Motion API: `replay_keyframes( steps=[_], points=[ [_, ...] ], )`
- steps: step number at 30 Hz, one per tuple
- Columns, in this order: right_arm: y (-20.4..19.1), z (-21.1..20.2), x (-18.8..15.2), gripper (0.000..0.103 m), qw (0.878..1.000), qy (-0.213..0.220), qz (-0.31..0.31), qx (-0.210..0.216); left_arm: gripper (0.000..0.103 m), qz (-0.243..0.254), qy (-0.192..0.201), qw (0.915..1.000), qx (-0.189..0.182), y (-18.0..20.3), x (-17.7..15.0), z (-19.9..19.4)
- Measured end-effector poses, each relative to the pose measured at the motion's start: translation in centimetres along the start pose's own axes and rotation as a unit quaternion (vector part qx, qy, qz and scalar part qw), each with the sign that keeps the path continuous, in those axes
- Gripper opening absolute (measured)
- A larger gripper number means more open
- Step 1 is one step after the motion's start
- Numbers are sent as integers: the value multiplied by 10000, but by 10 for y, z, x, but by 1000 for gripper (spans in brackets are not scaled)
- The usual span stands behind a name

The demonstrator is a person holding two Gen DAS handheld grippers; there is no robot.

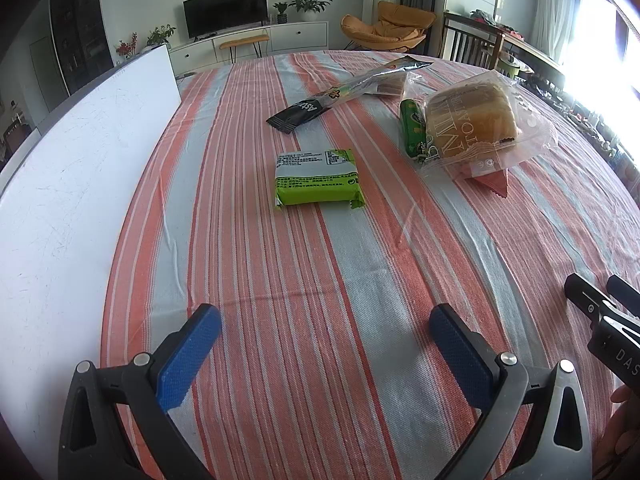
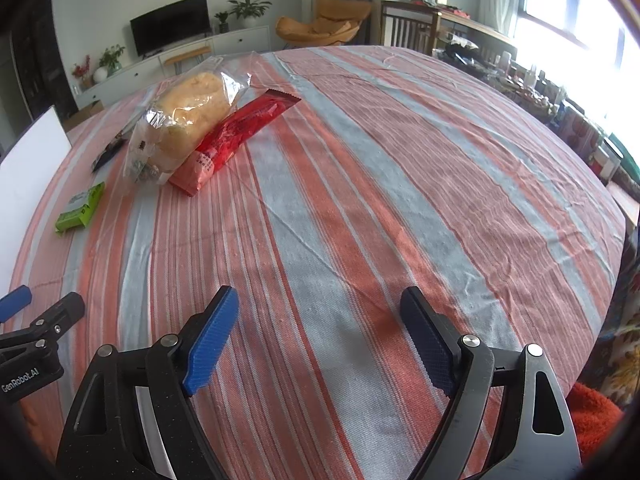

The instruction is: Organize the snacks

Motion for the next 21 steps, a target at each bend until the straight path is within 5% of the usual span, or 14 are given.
replay_keyframes(
  steps=[21],
  points=[
    [0, 0, 0, 87, 10000, -3, 0, -2, 103, -1, 4, 10000, 1, 0, 0, 1]
  ],
)
Point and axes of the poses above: each gripper's, at about its wrist camera, not at the fingertips, and z roughly the way its jaws point, y to its right, x to its top, the point moved 4 cm from there along z, roughly the way its jaws point, and after that the axes turned 9 degrees about -y, right-handed, at the moved point
